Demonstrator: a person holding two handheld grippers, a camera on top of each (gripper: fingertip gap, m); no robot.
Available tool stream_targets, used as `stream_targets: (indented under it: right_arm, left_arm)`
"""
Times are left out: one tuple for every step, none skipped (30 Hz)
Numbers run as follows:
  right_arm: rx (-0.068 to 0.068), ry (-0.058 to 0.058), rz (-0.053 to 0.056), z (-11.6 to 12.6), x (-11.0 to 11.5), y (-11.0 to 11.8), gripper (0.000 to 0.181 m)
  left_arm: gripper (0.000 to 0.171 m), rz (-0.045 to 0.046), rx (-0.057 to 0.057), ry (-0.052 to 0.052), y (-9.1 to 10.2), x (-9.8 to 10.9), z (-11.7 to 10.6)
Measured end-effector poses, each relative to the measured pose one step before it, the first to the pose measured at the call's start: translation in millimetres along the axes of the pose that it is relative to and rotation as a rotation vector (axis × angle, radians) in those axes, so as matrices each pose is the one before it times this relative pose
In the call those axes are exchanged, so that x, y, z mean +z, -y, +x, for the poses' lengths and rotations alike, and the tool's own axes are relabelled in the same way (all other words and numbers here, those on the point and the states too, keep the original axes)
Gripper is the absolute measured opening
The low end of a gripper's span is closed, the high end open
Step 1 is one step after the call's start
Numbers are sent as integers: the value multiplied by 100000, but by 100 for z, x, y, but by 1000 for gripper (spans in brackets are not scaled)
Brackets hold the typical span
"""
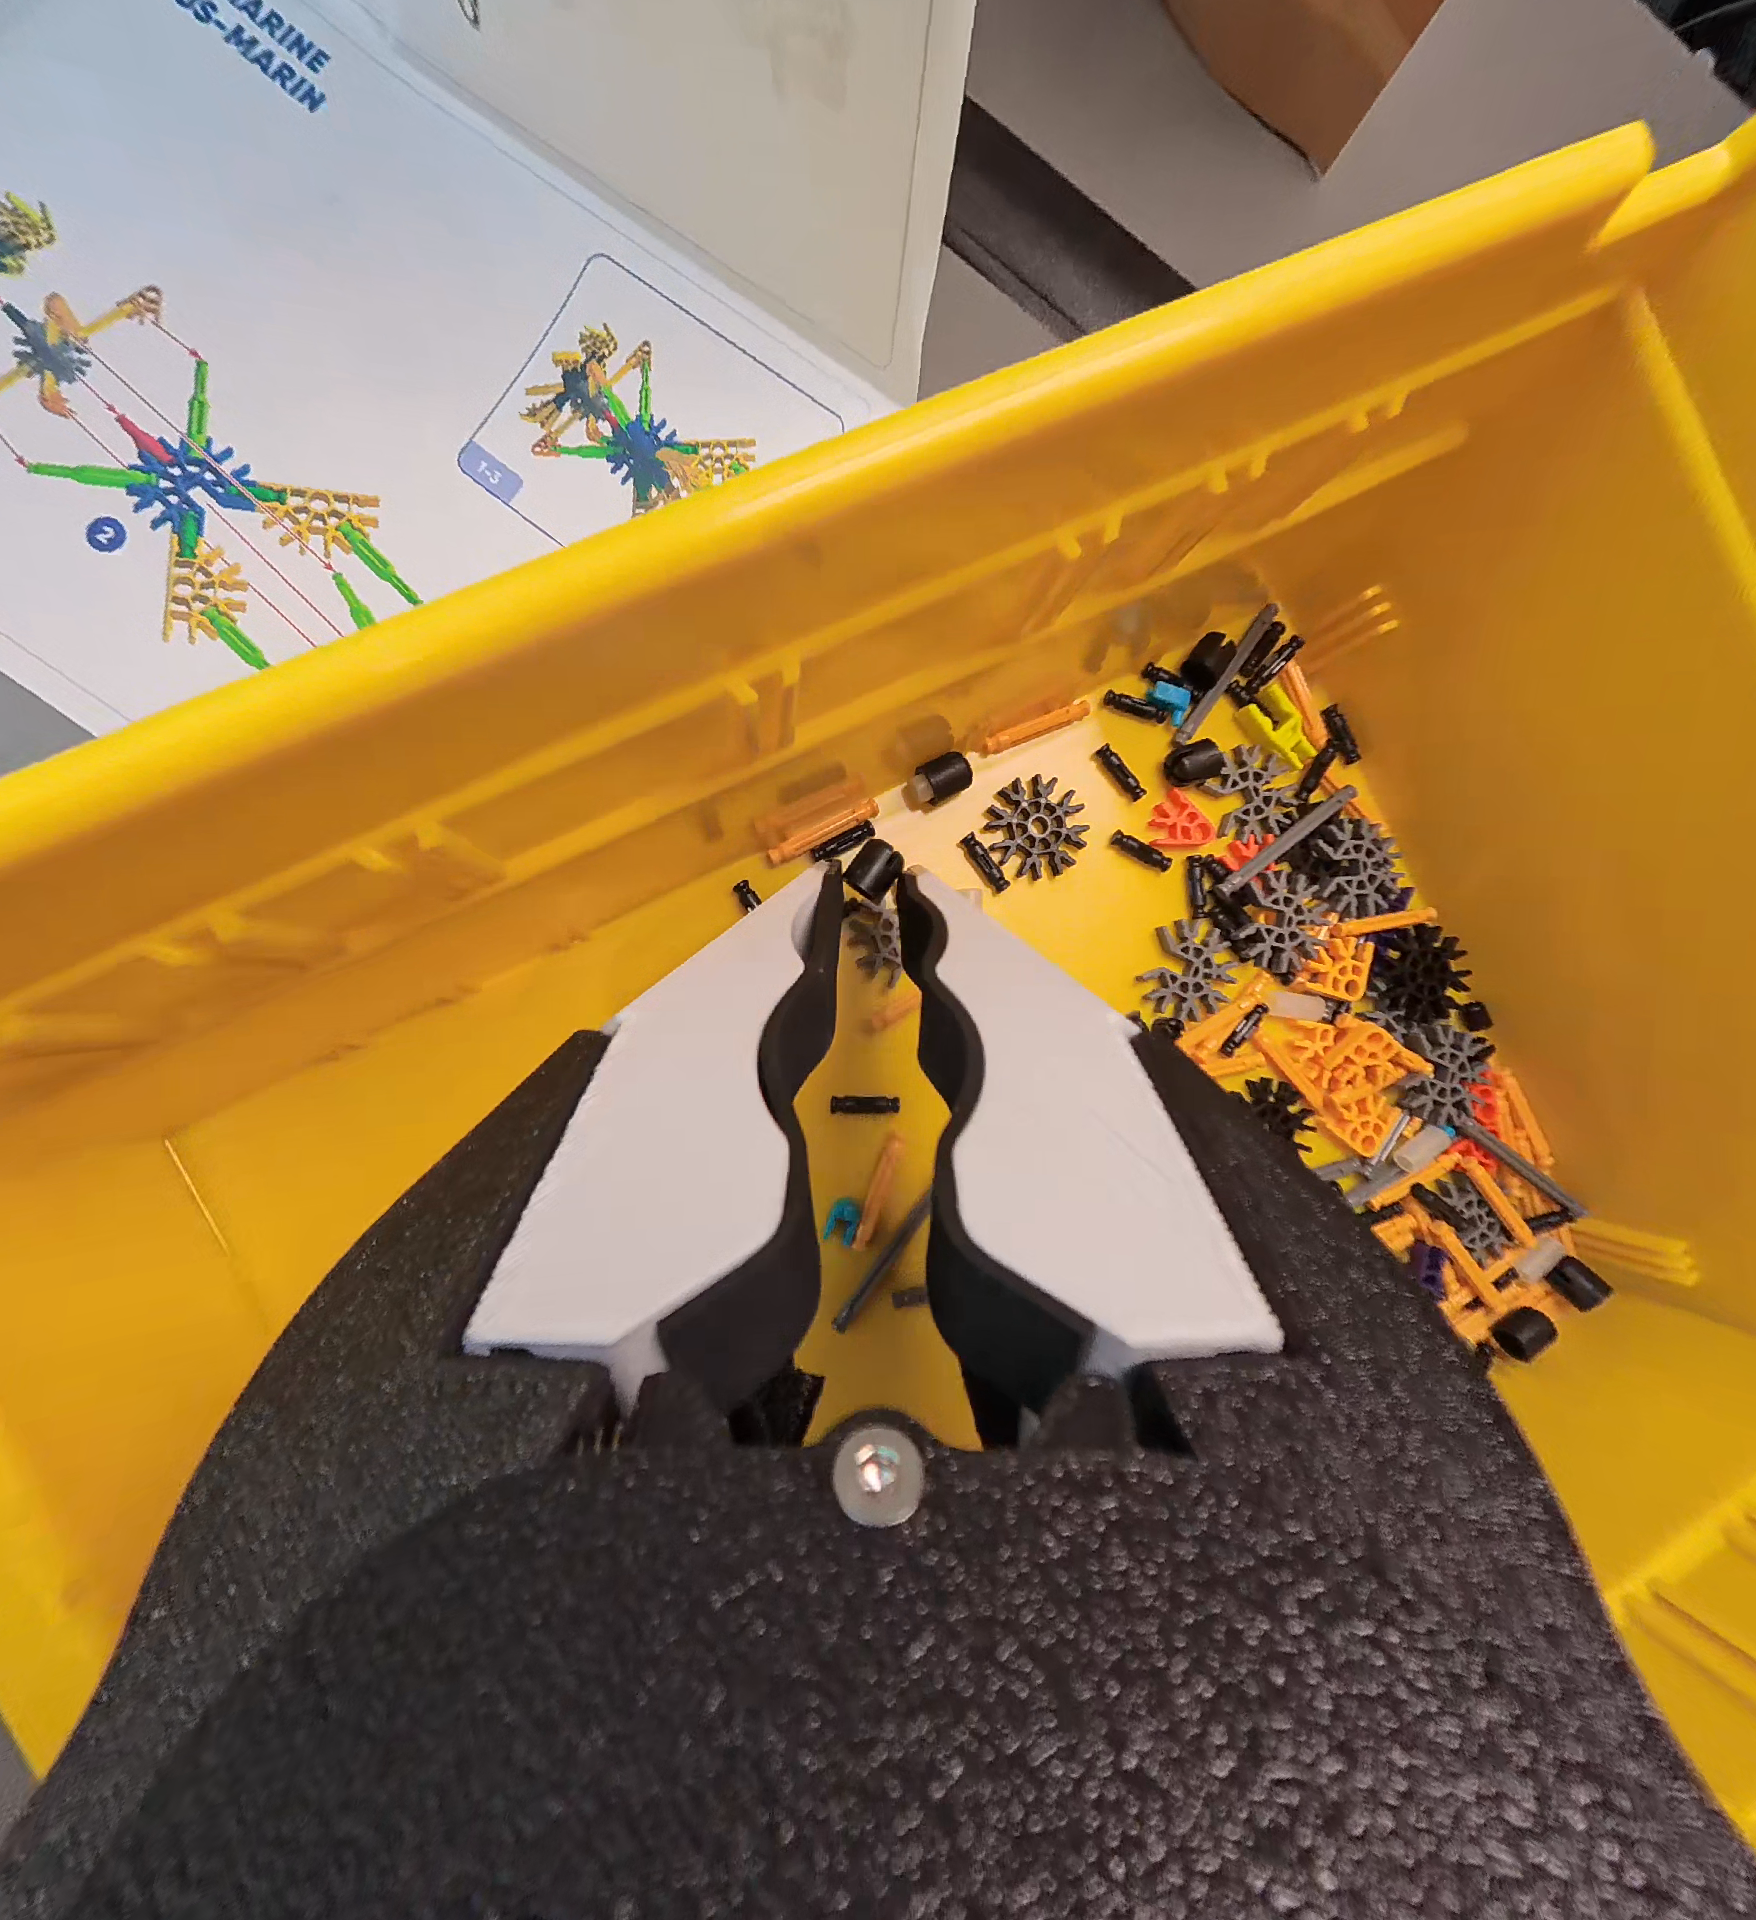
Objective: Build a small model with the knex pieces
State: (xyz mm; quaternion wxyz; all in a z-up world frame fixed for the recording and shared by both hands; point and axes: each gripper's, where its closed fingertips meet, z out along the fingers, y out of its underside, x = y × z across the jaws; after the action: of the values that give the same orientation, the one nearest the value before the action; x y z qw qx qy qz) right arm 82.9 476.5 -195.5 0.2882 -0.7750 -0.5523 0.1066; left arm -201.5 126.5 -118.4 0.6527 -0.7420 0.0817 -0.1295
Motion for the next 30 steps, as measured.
stream_targets:
  right_arm:
    - [312,-609,2231,12,-566,287,8]
    - [352,-582,2501,-25,-675,366,8]
    - [9,-858,3008,-26,-787,471,8]
    - [-470,-1134,3458,-38,-899,593,8]
    - [-1175,-962,4065,-151,-991,702,8]
    - [-1979,-80,4926,-381,-1016,871,8]
    - [-2249,325,5574,-560,-1006,1014,8]
    - [-1961,1055,5201,-761,-920,1006,8]
    - [-1638,1576,4568,-971,-814,992,8]
    - [-1555,2116,3648,-1190,-695,929,9]
    - [-909,2888,2992,-1477,-581,941,9]
    - [-406,4077,2860,-1848,-471,1009,9]
    - [-753,4704,3004,-2126,-290,1042,9]
    - [-1367,4632,2904,-2257,-29,943,9]
    - [-1348,4200,1404,-2192,276,593,9]
    - [-1179,3189,-111,-1930,552,219,9]
    - [-806,2191,-790,-1632,769,-48,9]
    - [-75,1730,-1545,-1368,933,-304,9]
    - [519,1768,-1636,-1189,1029,-428,9]
    - [1243,2033,-864,-1055,1094,-403,8]
    - [1537,1647,-1350,-853,1143,-518,8]
    - [1149,262,-2243,-533,1163,-670,8]
    - [625,-444,-2598,-336,1120,-657,8]
    - [502,-17,-2007,-350,1044,-490,8]
    - [908,546,-1240,-389,916,-245,8]
    - [904,752,-750,-378,814,-35,8]
    - [402,586,-617,-305,723,85,8]
    - [-348,456,-1393,-218,690,49,8]
    - [-1062,241,-2271,-123,654,-50,9]
    - [-1192,-736,-2065,80,593,2,8]
  left_arm:
    - [20,-236,-595,-176,-9,-9,34]
    - [20,-124,-667,-227,9,-10,17]
    - [20,21,-513,-211,27,-4,26]
    - [20,79,-211,-37,23,-5,-8]
    - [20,84,67,117,29,-15,-13]
    - [20,40,136,86,13,-2,1]
    - [20,-27,44,-59,-5,4,24]
    - [20,-88,-55,-171,-11,19,41]
    - [20,-83,-30,-173,-19,33,45]
    - [20,-67,97,-109,-11,20,53]
    - [20,-75,200,-63,-1,28,37]
    - [20,-84,270,-26,-14,22,39]
    - [20,-153,312,63,-22,27,20]
    - [20,-258,371,149,-46,20,3]
    - [20,-247,512,295,-47,2,-21]
    - [21,-23,718,587,7,-33,-59]
    - [21,244,839,706,41,-47,-85]
    - [21,255,672,636,47,-36,-98]
    - [21,74,291,426,25,-35,-68]
    - [21,-28,-50,246,17,-13,-58]
    - [21,39,-160,297,23,-30,-62]
    - [21,16,-82,434,20,-29,-77]
    - [22,-227,-97,634,-11,-27,-109]
    - [22,-543,-300,714,-62,-34,-131]
    - [21,-758,-612,743,-95,-20,-163]
    - [21,-904,-964,777,-140,-14,-178]
    - [21,-896,-1277,384,-132,-5,-154]
    - [21,-561,-1417,-78,-113,0,-97]
    - [21,-219,-1384,-215,-64,13,-88]
    - [21,-100,-1224,-404,-54,39,-48]
